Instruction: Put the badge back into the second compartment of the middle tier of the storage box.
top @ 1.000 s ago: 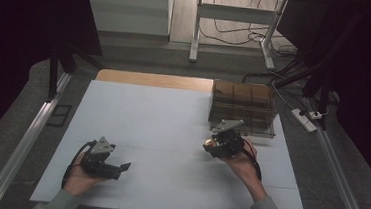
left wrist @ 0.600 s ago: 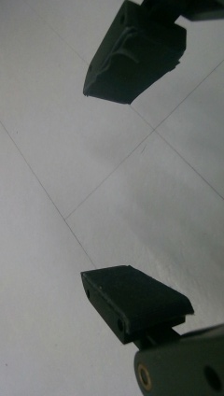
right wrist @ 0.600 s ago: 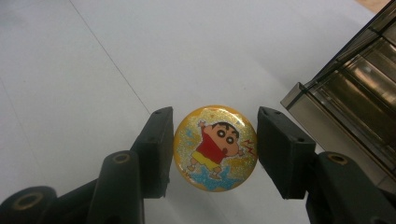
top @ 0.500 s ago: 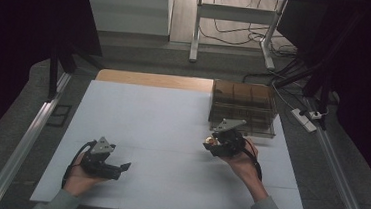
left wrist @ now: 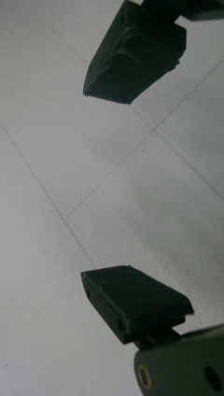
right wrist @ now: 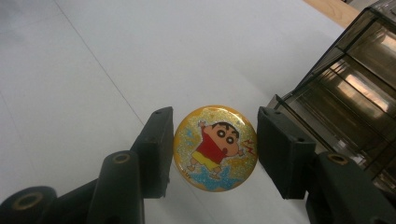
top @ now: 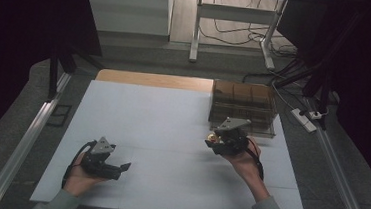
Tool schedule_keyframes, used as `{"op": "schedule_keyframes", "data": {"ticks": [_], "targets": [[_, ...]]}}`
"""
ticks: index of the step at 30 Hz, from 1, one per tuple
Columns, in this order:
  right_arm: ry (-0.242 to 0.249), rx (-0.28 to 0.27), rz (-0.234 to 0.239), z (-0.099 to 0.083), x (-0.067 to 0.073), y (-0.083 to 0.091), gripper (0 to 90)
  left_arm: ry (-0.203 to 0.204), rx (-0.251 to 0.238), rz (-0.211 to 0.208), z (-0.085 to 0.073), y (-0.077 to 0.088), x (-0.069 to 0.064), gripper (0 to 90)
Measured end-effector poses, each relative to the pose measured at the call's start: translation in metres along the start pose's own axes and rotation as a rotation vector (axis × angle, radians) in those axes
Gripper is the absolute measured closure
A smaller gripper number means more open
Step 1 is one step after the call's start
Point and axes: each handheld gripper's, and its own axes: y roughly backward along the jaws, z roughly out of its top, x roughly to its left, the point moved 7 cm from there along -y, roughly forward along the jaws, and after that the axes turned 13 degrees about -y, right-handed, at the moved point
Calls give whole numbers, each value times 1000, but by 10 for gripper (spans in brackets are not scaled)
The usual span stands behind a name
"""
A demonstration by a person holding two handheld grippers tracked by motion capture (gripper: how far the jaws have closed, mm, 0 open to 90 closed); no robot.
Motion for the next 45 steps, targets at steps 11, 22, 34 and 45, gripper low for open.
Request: {"op": "schedule_keyframes", "data": {"ticks": [11, 22, 34, 45], "targets": [[-8, -36, -8, 3, -3, 6, 474, -1, 1, 0, 0, 0, 0, 119], [-21, -83, -21, 8, -7, 13, 474, -2, 1, 0, 0, 0, 0, 119], [-29, -110, -33, 11, -11, 20, 474, -4, 3, 0, 0, 0, 0, 119], [-39, -132, -46, 12, -17, 26, 474, -3, 2, 0, 0, 0, 0, 119]]}}
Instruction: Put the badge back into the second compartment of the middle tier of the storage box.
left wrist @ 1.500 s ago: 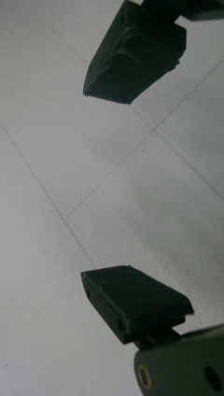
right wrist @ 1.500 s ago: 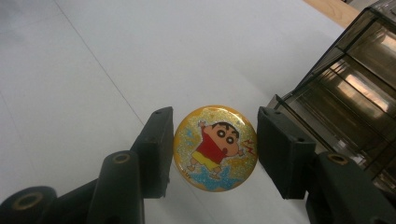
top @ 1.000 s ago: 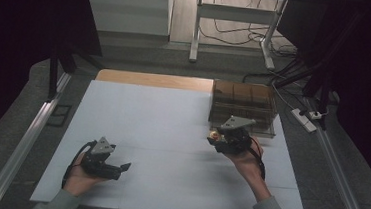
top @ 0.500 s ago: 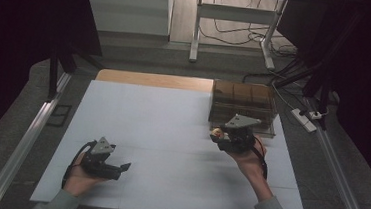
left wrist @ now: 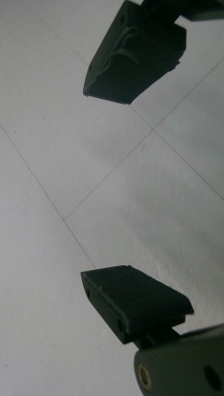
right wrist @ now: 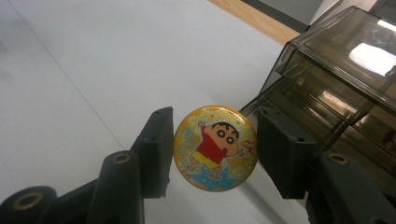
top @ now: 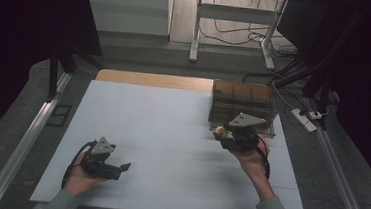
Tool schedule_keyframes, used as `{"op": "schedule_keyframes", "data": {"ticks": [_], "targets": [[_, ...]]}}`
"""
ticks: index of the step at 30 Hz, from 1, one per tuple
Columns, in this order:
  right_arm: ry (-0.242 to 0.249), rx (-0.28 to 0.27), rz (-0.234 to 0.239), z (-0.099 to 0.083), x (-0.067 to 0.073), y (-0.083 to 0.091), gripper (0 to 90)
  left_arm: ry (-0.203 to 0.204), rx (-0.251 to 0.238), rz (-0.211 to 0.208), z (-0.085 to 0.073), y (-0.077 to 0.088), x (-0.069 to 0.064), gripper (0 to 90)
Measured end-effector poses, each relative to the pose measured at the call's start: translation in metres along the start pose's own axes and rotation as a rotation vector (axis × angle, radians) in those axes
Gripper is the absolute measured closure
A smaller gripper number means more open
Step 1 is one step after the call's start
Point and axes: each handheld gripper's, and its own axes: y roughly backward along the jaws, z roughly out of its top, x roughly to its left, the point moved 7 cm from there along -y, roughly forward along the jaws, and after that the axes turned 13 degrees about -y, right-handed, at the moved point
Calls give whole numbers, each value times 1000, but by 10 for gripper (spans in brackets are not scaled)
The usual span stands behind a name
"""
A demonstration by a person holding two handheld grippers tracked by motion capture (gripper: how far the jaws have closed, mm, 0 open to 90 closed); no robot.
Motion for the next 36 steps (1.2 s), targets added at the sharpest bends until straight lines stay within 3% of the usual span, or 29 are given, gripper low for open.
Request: {"op": "schedule_keyframes", "data": {"ticks": [36], "targets": [[-54, -24, -58, 0, -30, 12, 473, -1, -8, 6, 1, 0, 0, 119]]}}
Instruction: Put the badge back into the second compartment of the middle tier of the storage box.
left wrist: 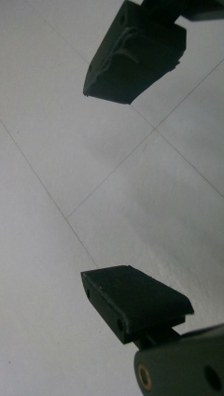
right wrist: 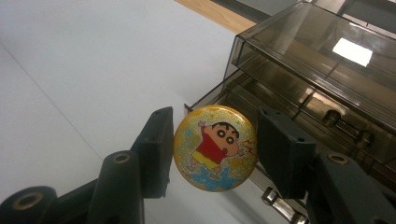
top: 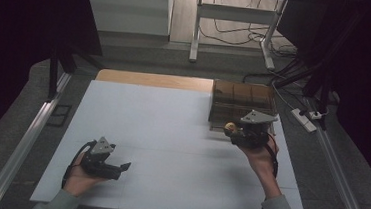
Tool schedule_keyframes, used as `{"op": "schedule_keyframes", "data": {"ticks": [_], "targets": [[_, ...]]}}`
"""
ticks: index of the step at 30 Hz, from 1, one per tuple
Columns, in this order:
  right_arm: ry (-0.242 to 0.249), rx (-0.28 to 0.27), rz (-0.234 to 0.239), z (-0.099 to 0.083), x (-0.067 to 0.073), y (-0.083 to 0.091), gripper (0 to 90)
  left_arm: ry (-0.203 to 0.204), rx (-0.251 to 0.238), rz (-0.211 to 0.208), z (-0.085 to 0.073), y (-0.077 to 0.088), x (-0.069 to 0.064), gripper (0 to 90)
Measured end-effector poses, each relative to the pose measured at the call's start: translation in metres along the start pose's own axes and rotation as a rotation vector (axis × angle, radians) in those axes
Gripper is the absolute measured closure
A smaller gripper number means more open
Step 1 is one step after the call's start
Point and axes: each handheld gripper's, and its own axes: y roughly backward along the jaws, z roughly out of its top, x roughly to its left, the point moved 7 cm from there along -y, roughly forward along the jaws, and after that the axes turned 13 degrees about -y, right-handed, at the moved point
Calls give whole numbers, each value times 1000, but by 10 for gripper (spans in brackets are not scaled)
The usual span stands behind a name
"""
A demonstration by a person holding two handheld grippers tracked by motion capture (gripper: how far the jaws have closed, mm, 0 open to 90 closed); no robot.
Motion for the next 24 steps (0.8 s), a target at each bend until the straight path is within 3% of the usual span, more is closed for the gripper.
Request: {"op": "schedule_keyframes", "data": {"ticks": [24], "targets": [[-71, -18, -57, 3, -41, -8, 473, -2, 6, 3, 0, -1, 0, 119]]}}
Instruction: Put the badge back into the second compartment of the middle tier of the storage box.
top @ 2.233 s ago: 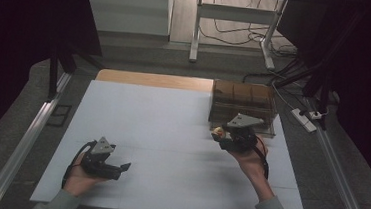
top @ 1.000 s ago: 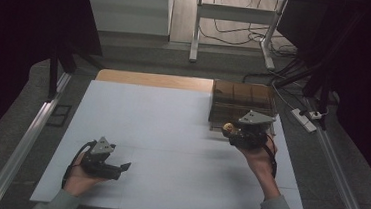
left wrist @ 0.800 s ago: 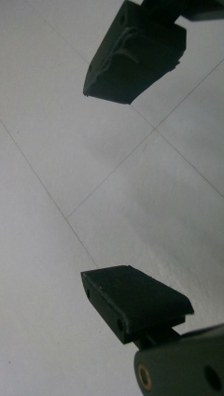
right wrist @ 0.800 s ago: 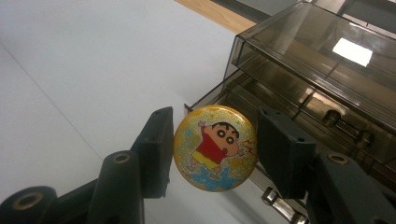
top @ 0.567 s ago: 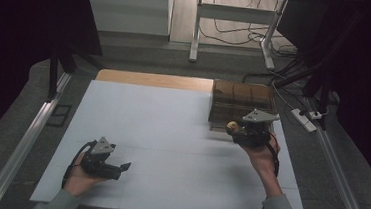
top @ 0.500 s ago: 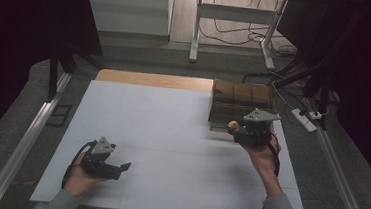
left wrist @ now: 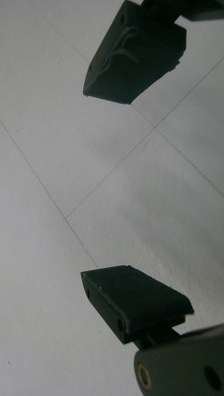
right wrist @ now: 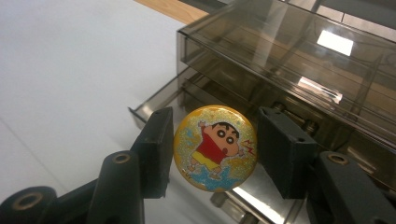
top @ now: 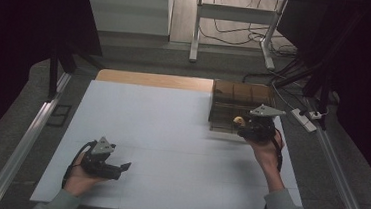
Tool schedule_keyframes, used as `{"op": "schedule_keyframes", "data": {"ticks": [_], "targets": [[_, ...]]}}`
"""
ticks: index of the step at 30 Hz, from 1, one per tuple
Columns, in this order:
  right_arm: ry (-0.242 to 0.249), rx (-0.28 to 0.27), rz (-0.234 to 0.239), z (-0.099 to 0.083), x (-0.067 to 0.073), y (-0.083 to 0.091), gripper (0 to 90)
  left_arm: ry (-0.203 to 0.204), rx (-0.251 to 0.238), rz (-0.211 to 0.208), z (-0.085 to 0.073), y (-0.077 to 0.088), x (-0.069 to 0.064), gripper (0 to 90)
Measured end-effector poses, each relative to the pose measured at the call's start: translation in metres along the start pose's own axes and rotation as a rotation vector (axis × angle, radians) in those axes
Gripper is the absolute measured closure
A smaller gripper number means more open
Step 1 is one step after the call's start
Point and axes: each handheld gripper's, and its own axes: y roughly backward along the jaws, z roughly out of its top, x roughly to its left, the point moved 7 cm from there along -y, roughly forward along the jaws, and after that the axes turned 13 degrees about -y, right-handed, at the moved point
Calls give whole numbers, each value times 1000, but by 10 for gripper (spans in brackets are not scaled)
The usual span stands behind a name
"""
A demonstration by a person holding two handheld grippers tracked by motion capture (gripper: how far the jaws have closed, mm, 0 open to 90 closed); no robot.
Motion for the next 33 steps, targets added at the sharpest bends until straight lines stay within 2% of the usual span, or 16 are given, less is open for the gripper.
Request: {"op": "schedule_keyframes", "data": {"ticks": [16, 24, 33], "targets": [[-46, 16, -61, -5, -28, -19, 472, 3, 5, 5, -1, -1, 1, 119], [-41, 37, -78, -8, -31, -26, 463, 3, 7, 6, -1, -1, 1, 119], [-52, 20, -71, -5, -27, -23, 367, 0, 6, 6, -1, 0, 1, 119]]}}
